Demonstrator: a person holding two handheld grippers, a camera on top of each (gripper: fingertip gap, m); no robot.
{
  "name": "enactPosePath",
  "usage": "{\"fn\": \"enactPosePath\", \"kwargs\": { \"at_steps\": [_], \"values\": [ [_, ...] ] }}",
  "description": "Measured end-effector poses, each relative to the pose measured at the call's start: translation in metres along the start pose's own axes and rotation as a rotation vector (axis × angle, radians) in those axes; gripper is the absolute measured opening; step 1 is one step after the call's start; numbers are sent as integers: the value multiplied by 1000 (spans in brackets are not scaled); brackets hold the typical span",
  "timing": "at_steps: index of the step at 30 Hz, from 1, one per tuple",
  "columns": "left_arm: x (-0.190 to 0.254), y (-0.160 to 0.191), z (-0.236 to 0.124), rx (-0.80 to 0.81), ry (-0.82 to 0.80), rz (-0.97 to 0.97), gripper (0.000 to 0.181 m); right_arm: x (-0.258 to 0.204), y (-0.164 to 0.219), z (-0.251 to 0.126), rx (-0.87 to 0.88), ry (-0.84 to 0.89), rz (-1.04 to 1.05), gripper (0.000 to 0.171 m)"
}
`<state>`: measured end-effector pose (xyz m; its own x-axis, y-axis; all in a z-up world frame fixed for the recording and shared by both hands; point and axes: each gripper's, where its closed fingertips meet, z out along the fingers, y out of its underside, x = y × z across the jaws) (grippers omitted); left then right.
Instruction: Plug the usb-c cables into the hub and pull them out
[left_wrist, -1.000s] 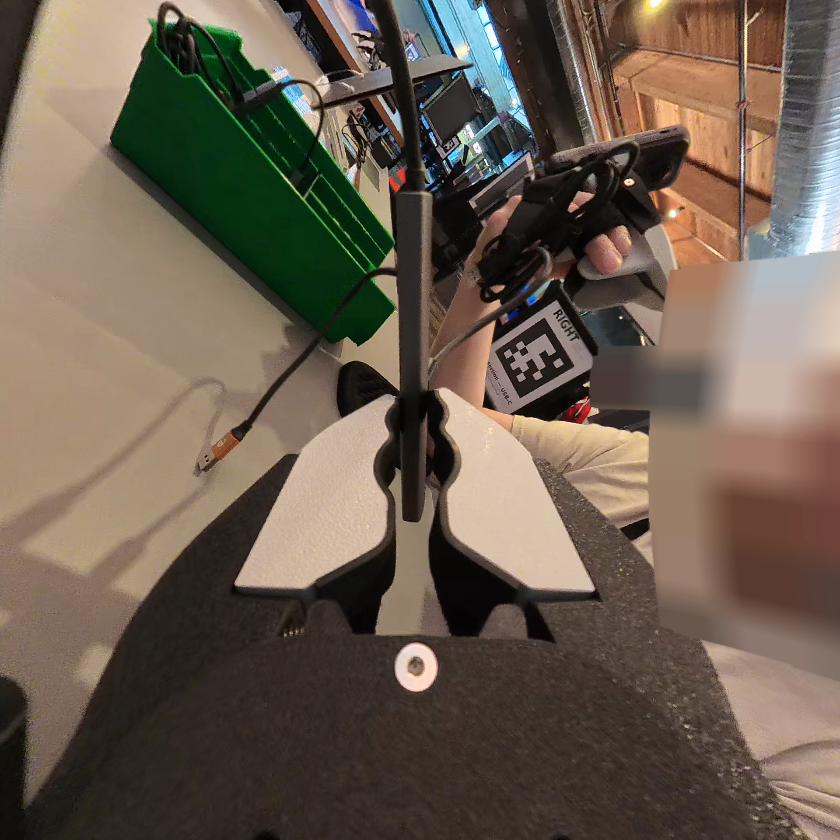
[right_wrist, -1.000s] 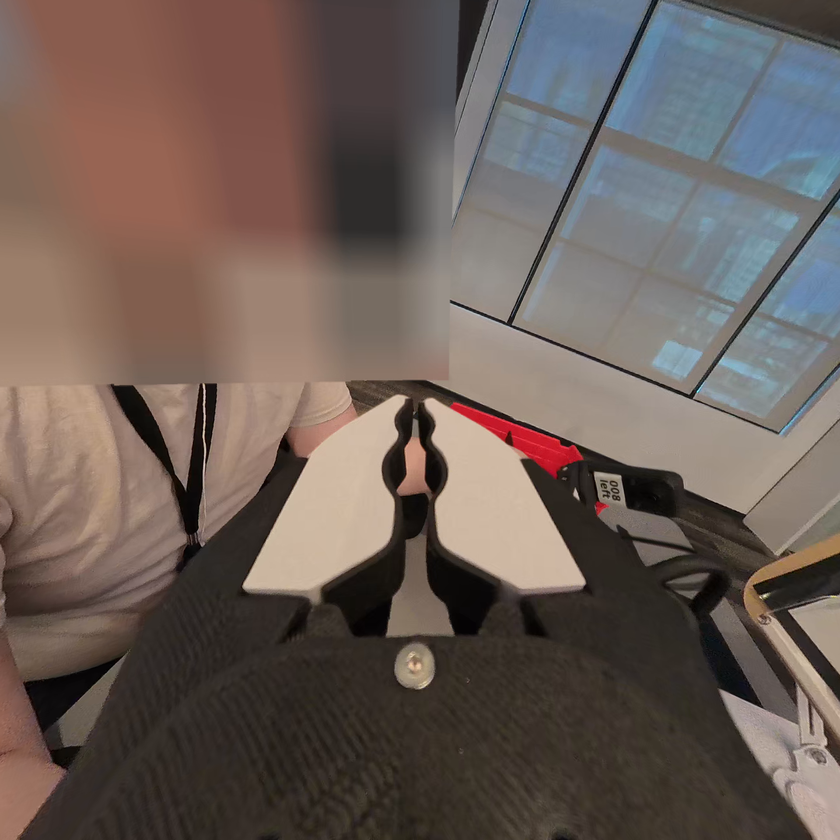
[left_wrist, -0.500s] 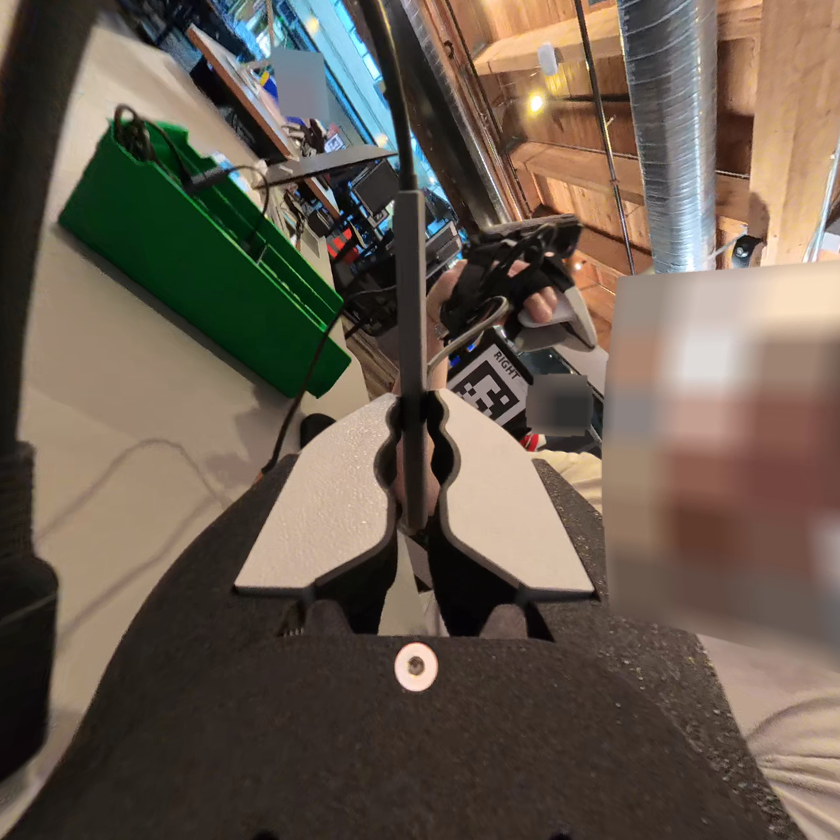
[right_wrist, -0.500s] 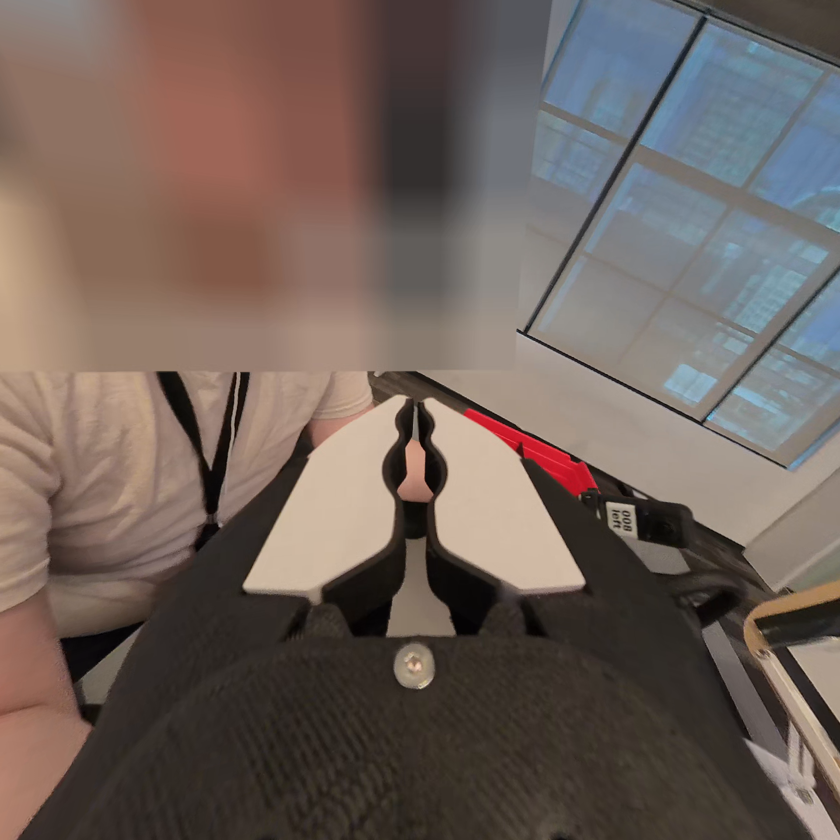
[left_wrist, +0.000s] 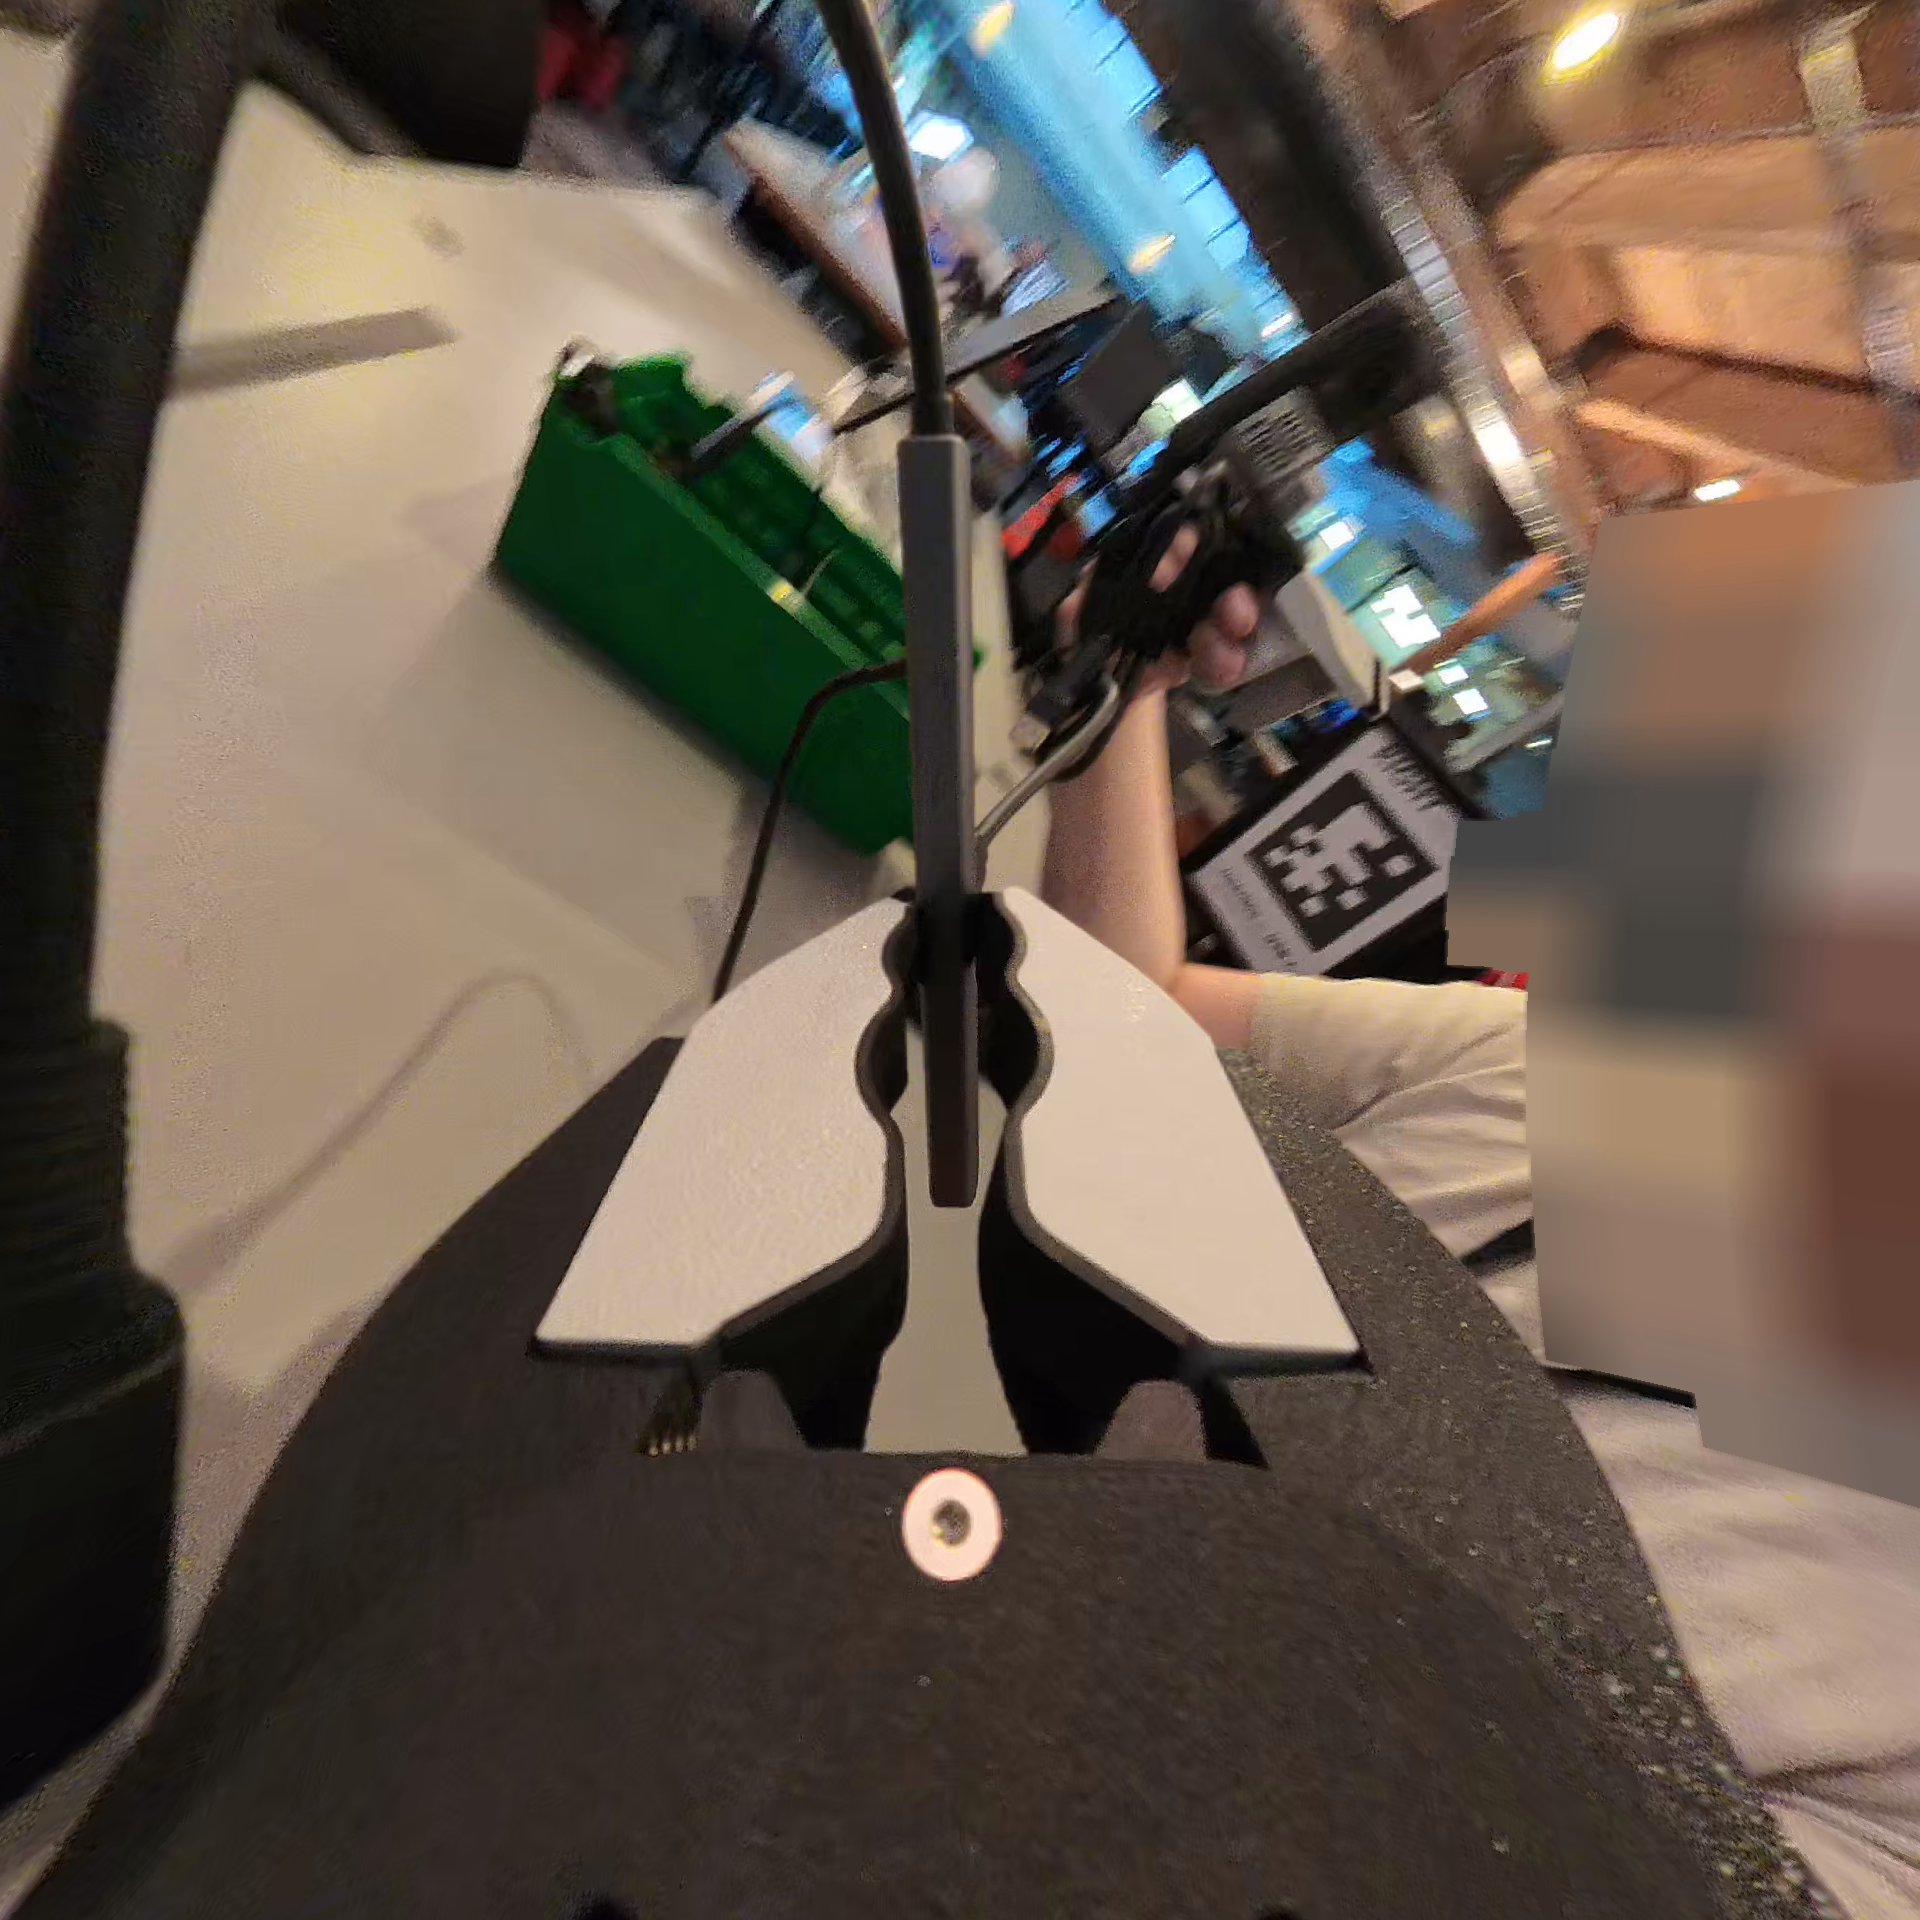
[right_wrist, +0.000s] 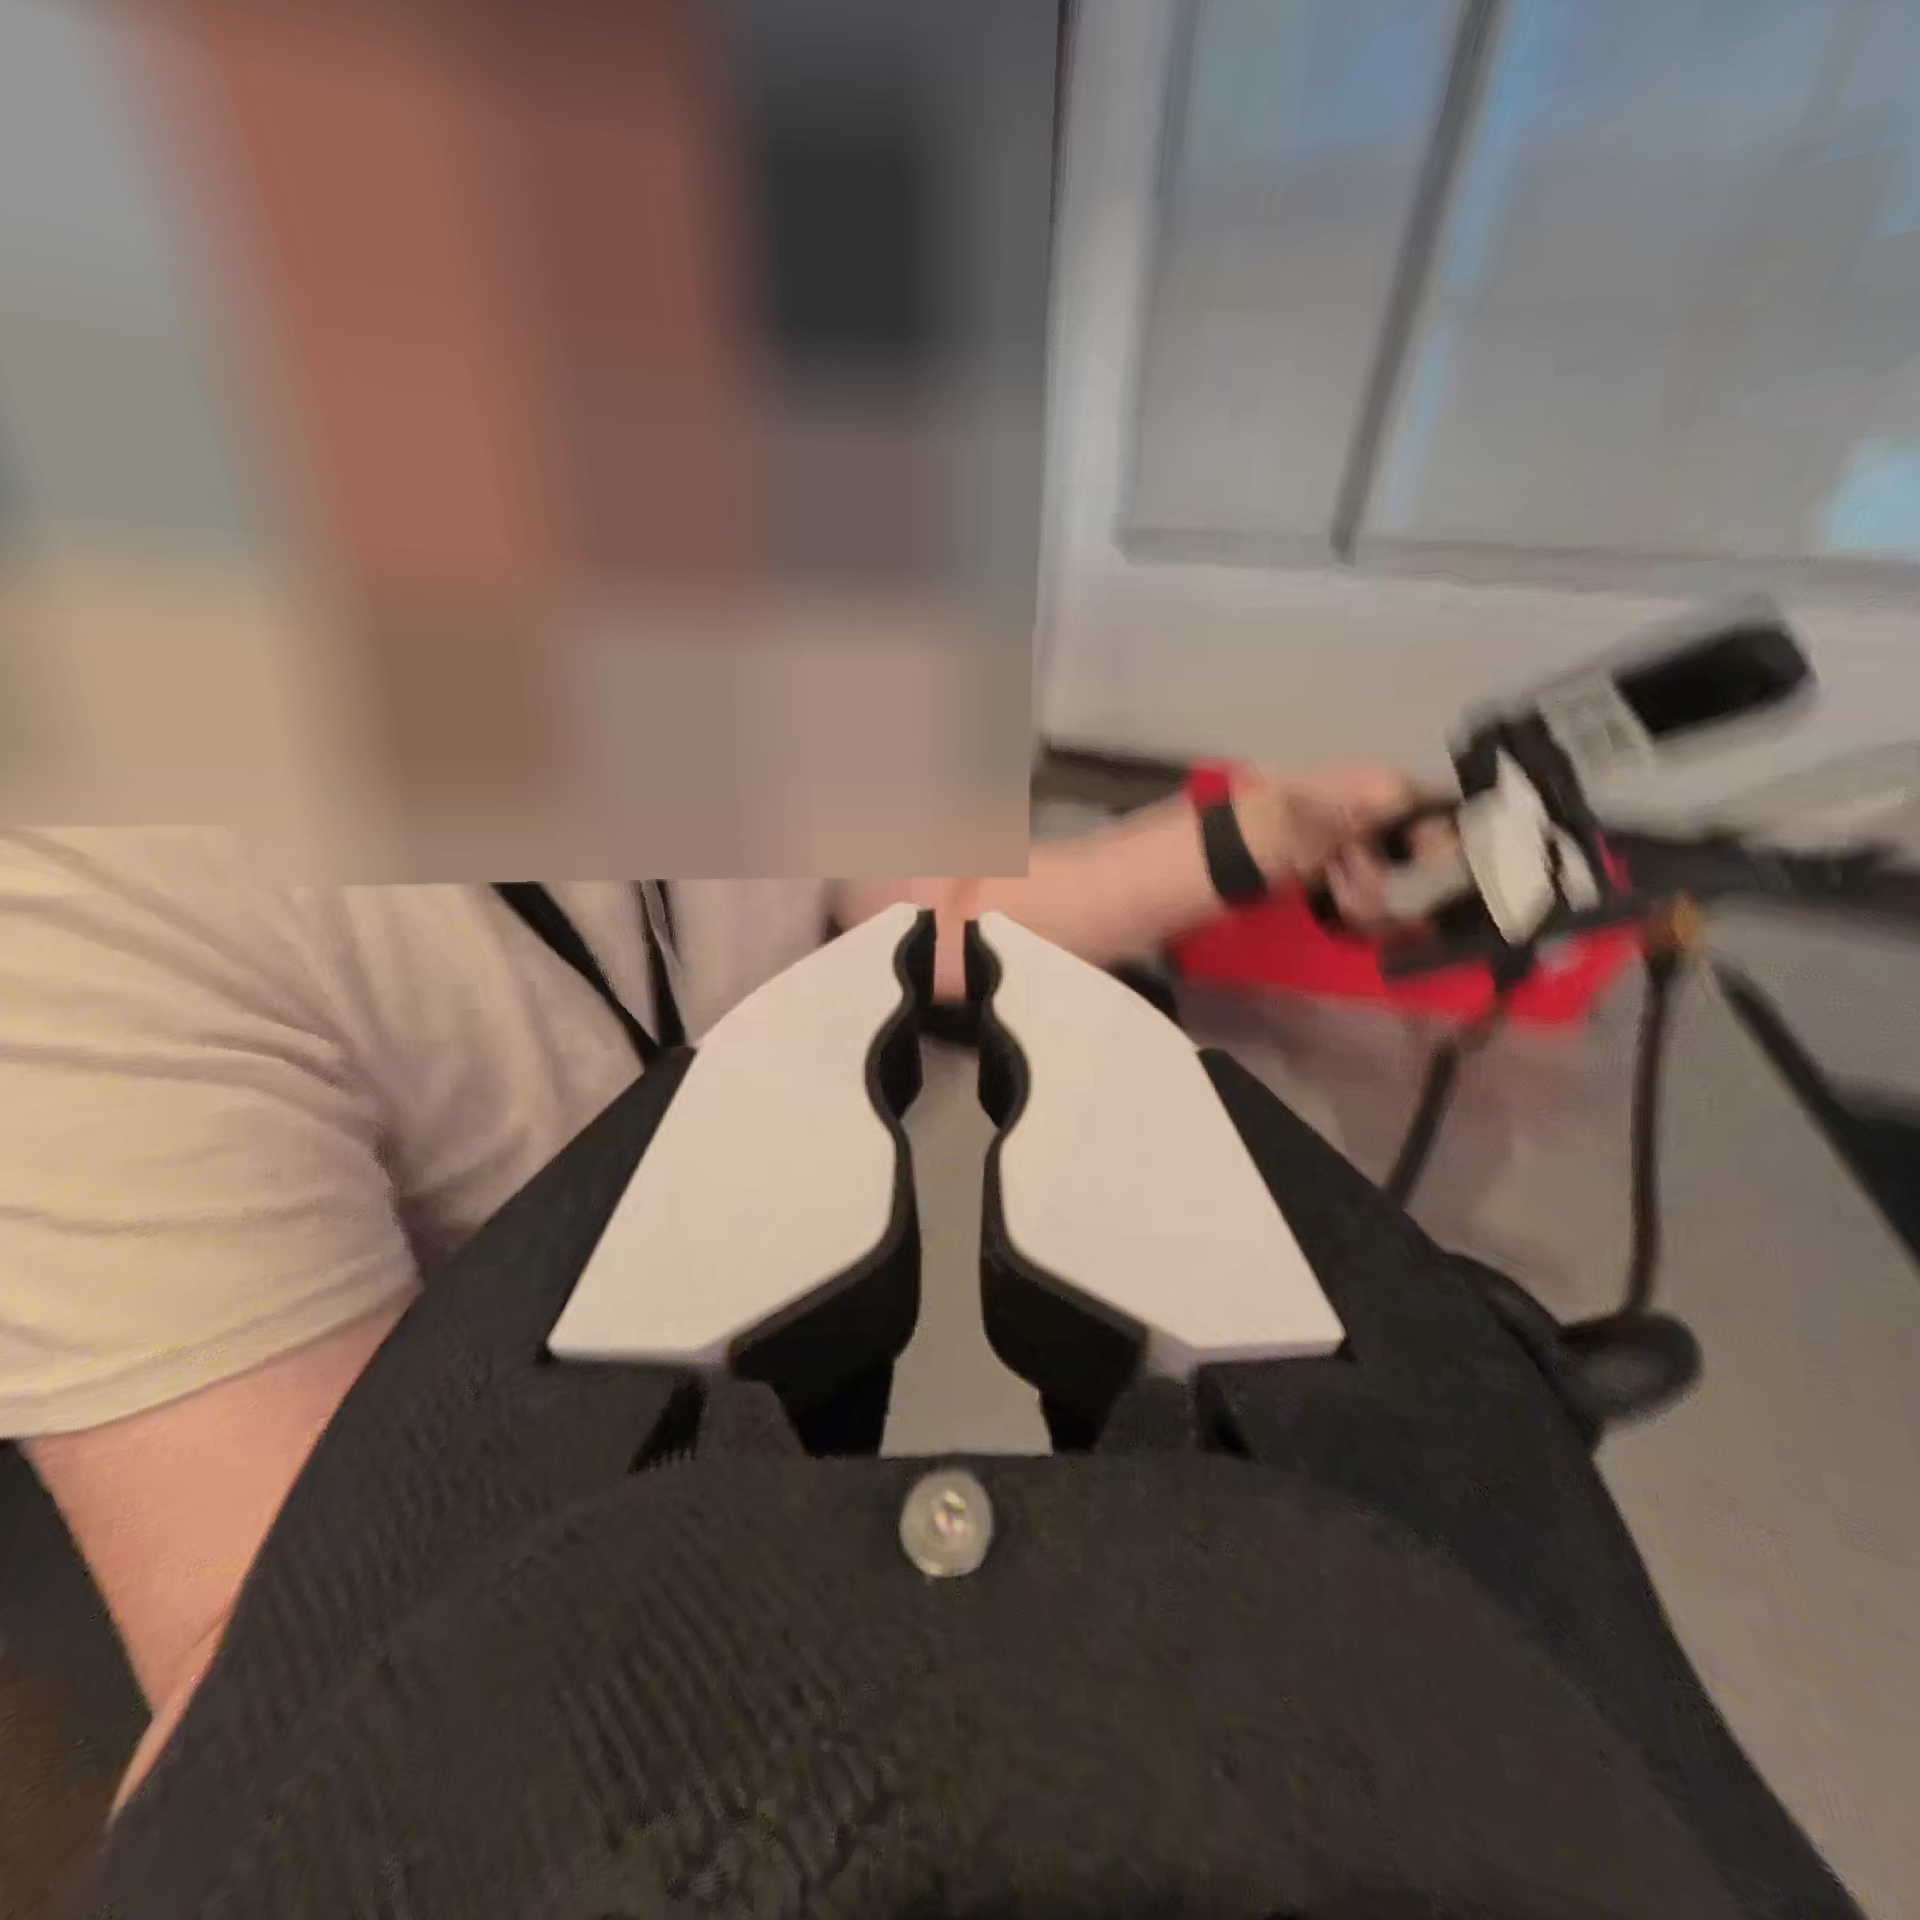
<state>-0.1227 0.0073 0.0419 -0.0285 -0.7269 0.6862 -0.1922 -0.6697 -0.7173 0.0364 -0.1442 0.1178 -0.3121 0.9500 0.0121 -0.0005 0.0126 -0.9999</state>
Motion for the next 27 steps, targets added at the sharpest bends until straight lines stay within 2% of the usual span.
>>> {"fn": "enactPosePath", "kwargs": {
  "at_steps": [1,3,5,7,11,18,22,27],
  "values": [
    [-11,7,2,-40,-67,-13,10,12,19,2,-86,39,64,5],
    [-27,18,8,-99,-136,-56,10,16,35,8,-129,-29,155,7],
    [-35,27,14,-138,-135,-121,10,29,35,13,-85,-40,211,8],
    [-49,36,14,-167,-172,-183,10,53,40,14,-67,31,287,14],
    [-79,55,11,-201,-225,-308,10,97,70,5,-57,171,417,16],
    [-113,81,24,-248,-243,-436,10,134,139,1,-209,286,626,17],
    [-127,94,26,-268,-252,-512,11,140,150,1,-214,293,655,16],
    [-143,113,20,-326,-312,-606,15,139,145,5,-164,254,656,16]
  ]
}}
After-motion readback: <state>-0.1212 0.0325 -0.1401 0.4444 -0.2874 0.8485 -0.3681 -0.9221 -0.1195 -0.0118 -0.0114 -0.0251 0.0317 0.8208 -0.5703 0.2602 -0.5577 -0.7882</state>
